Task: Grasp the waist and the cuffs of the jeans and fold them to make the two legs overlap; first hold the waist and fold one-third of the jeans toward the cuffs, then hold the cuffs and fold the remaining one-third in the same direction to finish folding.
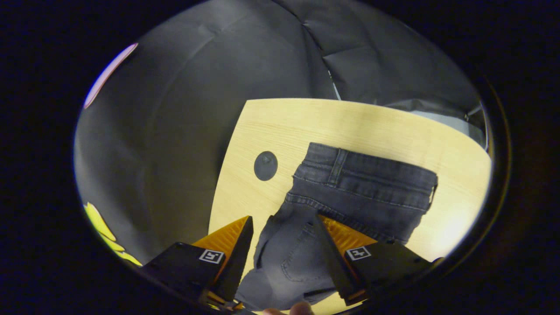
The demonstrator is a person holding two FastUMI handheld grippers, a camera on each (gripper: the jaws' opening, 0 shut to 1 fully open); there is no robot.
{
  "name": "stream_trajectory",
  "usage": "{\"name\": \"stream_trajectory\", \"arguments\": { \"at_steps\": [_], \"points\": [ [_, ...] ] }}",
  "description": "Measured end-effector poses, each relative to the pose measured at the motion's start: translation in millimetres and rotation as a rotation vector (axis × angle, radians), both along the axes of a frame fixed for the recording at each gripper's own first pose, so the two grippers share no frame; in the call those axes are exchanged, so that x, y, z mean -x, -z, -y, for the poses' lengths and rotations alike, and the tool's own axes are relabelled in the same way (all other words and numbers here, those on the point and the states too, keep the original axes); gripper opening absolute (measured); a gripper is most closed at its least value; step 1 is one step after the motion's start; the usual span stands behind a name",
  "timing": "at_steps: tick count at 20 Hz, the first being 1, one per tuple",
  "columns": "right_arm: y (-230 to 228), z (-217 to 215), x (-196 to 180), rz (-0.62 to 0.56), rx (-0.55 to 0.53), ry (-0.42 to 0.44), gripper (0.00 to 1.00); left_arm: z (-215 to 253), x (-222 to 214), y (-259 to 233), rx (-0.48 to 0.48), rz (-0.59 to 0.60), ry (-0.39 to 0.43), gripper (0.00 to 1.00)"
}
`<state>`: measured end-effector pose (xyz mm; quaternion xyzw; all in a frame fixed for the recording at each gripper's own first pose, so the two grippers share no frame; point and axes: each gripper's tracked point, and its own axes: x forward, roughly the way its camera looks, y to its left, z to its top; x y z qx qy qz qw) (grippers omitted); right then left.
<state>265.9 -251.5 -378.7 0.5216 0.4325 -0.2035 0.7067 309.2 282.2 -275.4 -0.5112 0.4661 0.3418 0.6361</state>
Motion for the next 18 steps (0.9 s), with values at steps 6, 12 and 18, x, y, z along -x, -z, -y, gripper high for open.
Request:
{"name": "stream_trajectory", "arguments": {
  "at_steps": [6, 12, 18],
  "points": [
    [-68.3, 1.6, 27.7, 0.153, 0.252, -0.191, 0.89, -37.6, -87.1, -147.6, -0.285, 0.133, 0.219, 0.99],
    [-191.1, -22.9, 69.9, 0.504, 0.586, -0.382, 0.88, 19.0, -97.0, -286.4, -0.696, 0.403, 0.475, 0.99],
    [-285.1, -56.8, 153.5, 0.735, 0.801, -0.441, 0.96, 66.1, -67.7, -380.4, -1.017, 0.691, 0.609, 0.99]
  ]
}}
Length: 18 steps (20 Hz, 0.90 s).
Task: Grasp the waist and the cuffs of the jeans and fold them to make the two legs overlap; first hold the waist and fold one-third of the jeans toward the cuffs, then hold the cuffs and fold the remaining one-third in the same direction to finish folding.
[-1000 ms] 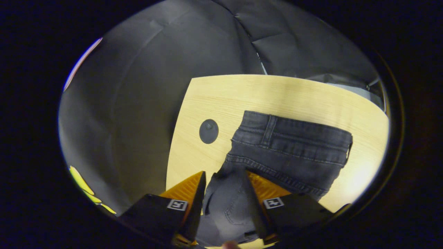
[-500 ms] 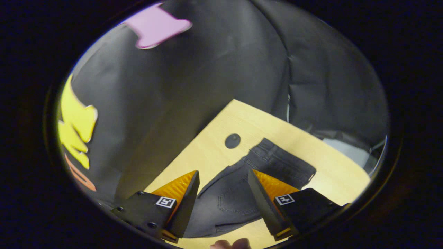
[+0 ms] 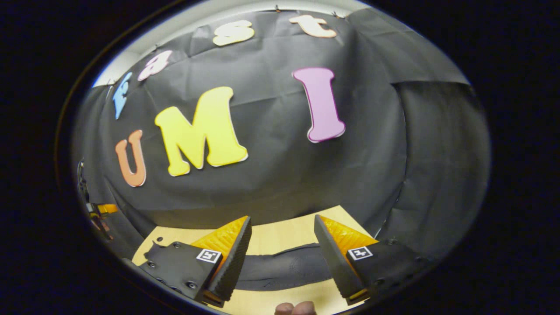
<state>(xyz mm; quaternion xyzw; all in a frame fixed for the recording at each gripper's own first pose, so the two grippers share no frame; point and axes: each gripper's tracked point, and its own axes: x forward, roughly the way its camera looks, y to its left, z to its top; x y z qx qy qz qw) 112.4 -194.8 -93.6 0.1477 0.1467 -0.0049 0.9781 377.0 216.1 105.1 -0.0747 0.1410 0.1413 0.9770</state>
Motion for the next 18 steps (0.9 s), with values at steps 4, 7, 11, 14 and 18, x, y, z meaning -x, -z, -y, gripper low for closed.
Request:
{"name": "stream_trajectory", "arguments": {
  "at_steps": [4, 7, 11, 14, 18],
  "points": [
    [7.8, -3.8, 39.1, -0.029, 0.071, 0.041, 0.90, 34.0, 33.3, -16.2, -0.077, 0.098, 0.091, 0.99],
    [27.0, 13.4, 66.7, -0.081, 0.076, 0.089, 0.89, 49.0, 50.5, -14.6, -0.066, 0.106, 0.129, 0.98],
    [77.5, 36.5, 72.1, -0.177, 0.016, 0.134, 0.90, 65.8, 52.1, -10.0, -0.085, 0.080, 0.154, 0.99],
    [138.0, 50.2, 63.9, -0.264, -0.078, 0.158, 0.90, 76.7, 58.2, -0.4, -0.081, 0.037, 0.161, 0.98],
    [217.5, 82.9, 30.0, -0.332, -0.202, 0.200, 0.91, 91.9, 60.4, 18.7, -0.064, -0.016, 0.155, 0.99]
  ]
}}
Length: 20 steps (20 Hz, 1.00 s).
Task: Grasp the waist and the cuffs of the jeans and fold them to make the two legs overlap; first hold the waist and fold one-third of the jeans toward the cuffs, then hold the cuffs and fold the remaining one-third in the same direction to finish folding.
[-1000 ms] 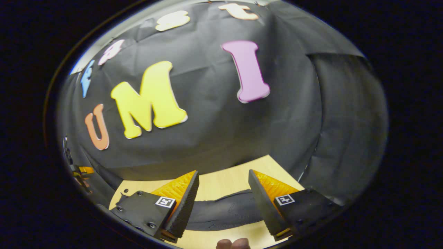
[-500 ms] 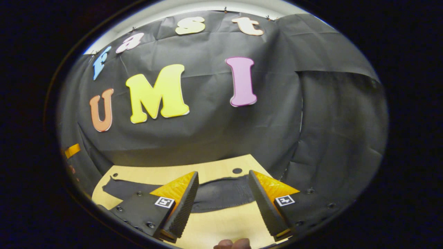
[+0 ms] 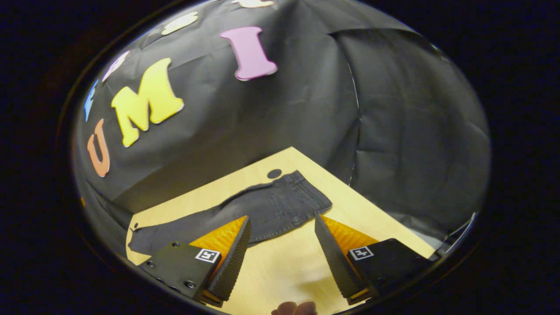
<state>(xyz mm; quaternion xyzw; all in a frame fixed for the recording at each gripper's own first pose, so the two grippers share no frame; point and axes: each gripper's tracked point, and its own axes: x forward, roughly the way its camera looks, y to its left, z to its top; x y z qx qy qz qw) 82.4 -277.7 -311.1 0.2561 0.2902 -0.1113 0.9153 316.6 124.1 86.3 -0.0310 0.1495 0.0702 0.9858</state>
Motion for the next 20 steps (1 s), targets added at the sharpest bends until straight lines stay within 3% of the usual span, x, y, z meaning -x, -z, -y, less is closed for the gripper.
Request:
{"name": "stream_trajectory", "arguments": {
  "at_steps": [5, 10, 13, 19, 20],
  "points": [
    [67.7, 51.4, -50.5, -0.041, -0.123, 0.148, 0.91, 20.8, -2.9, 28.4, 0.005, -0.107, -0.012, 0.99],
    [99.9, 70.1, -79.7, -0.052, -0.182, 0.182, 0.91, 42.1, -15.8, 38.9, 0.004, -0.147, -0.015, 0.99],
    [109.3, 64.8, -90.5, -0.062, -0.187, 0.150, 0.91, 50.3, -22.1, 43.4, -0.012, -0.164, -0.003, 0.99],
    [124.5, 54.6, -104.4, -0.086, 0.080, -0.010, 0.91, 52.2, -29.1, 56.9, 0.018, -0.202, -0.017, 0.99],
    [121.6, 55.2, -107.0, -0.088, 0.079, -0.024, 0.82, 51.2, -29.4, 59.4, 0.028, -0.207, -0.025, 0.99]
  ]
}}
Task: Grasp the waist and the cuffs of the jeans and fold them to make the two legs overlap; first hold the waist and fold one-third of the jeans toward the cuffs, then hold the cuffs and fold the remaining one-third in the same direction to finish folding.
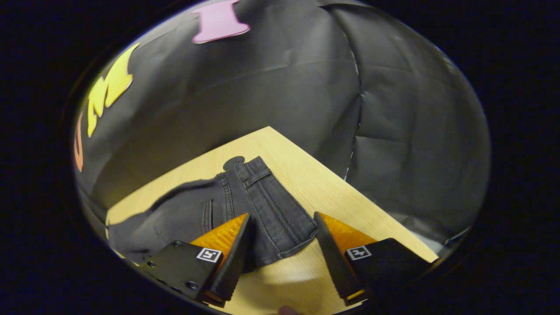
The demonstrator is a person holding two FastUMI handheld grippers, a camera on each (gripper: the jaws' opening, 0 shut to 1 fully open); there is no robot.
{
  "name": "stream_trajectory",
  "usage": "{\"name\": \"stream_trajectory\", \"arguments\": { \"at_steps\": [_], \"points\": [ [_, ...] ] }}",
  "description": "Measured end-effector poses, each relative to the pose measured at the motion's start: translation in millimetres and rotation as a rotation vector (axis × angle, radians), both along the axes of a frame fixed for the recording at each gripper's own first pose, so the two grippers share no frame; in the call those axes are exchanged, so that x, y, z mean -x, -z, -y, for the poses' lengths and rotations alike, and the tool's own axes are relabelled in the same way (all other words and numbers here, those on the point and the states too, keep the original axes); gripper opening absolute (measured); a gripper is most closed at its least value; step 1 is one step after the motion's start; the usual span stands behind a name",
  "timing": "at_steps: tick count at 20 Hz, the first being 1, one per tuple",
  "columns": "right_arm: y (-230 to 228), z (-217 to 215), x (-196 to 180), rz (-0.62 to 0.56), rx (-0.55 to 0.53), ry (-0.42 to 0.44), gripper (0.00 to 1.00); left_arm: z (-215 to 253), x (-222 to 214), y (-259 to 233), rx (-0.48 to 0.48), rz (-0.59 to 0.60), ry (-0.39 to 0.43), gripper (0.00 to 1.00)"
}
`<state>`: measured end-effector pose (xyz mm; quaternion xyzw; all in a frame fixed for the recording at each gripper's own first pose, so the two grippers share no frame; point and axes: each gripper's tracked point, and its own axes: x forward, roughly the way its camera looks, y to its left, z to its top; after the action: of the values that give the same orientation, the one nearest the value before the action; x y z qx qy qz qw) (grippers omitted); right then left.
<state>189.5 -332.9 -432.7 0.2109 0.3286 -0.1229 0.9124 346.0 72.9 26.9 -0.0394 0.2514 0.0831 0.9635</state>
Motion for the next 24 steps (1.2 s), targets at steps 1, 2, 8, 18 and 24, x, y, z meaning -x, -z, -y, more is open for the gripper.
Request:
{"name": "stream_trajectory", "arguments": {
  "at_steps": [1, 2, 8, 18, 24],
  "points": [
    [1.8, -2.7, -0.6, 0.005, -0.021, 0.005, 0.80, -1.2, 0.2, 1.5, 0.007, -0.005, -0.008, 0.99],
    [5.7, -12.3, -1.5, -0.005, -0.057, -0.007, 0.71, -2.4, -0.2, 3.9, 0.013, -0.008, -0.017, 0.99],
    [-20.0, -12.9, -2.2, -0.051, -0.126, -0.030, 0.22, -18.5, 4.7, 10.3, 0.035, -0.019, -0.055, 0.99],
    [-197.8, -78.0, 4.2, 0.132, -0.063, -0.162, 0.01, -68.9, 33.0, 8.4, 0.088, 0.027, -0.141, 0.99],
    [-300.8, -233.7, -1.0, 0.262, -0.011, -0.313, 0.01, -121.0, 70.4, 3.5, 0.101, 0.061, -0.210, 0.99]
  ]
}}
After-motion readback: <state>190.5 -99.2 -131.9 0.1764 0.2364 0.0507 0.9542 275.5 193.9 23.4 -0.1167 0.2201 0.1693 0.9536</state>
